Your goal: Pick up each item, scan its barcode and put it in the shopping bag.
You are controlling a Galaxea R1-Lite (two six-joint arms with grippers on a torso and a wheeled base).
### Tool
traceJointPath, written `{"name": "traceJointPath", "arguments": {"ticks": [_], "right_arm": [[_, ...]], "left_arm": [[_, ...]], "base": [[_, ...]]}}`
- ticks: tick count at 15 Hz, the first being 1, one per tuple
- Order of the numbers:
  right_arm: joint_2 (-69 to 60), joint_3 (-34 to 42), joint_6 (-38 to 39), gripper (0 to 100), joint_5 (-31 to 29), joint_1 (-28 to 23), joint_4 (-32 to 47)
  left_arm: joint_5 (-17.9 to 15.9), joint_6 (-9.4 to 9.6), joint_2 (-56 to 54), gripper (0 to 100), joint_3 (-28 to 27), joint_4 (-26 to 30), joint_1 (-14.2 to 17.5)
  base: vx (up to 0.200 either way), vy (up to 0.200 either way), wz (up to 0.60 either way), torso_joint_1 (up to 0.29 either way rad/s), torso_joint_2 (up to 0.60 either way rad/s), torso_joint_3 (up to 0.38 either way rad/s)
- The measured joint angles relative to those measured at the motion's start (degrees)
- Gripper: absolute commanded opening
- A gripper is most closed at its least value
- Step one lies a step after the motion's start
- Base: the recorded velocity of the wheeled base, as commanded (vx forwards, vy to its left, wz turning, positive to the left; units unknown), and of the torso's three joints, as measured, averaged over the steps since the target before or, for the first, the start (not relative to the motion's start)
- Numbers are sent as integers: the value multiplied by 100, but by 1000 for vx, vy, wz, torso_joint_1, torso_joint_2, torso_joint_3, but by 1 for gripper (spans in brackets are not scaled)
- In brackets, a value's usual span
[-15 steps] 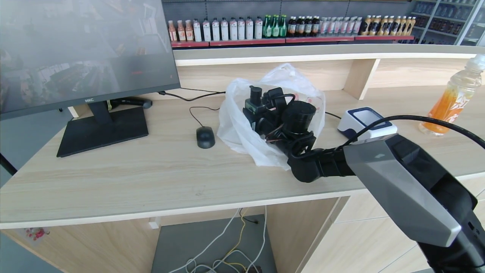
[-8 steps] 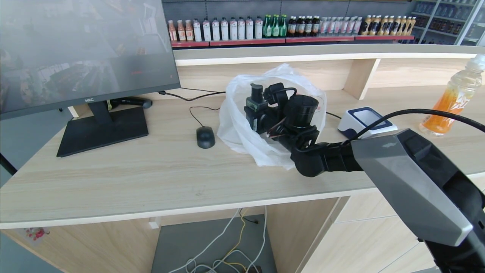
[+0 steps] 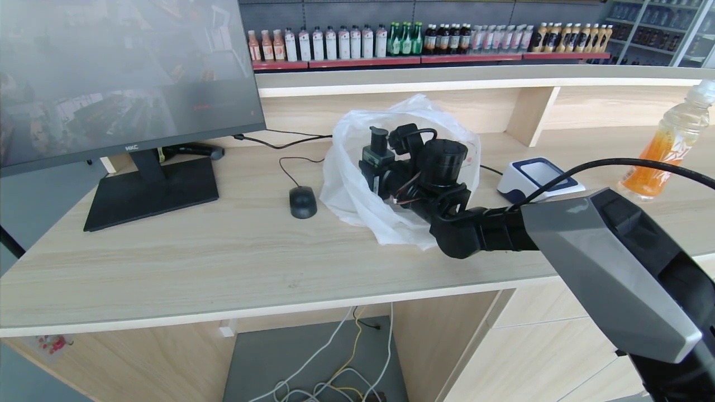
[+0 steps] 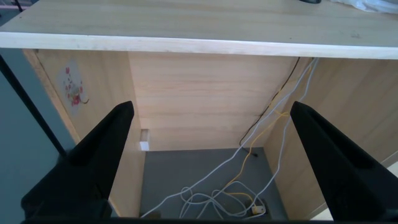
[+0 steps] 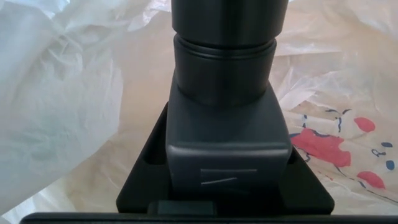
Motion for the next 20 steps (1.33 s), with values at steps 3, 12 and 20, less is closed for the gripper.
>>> {"name": "traceJointPath", "arguments": {"ticks": [3, 12, 20], "right_arm": [[18, -6, 76, 0, 98, 4, 11], [94, 11, 139, 100, 110, 11, 51], [-249, -254, 213, 100, 108, 6, -11]], "left_arm": [[0, 0, 0, 100, 0, 0, 0], [0, 0, 0, 100, 0, 0, 0], [0, 0, 0, 100, 0, 0, 0]], "base": [[0, 0, 0, 0, 0, 0], [0, 0, 0, 0, 0, 0], [0, 0, 0, 0, 0, 0]]}}
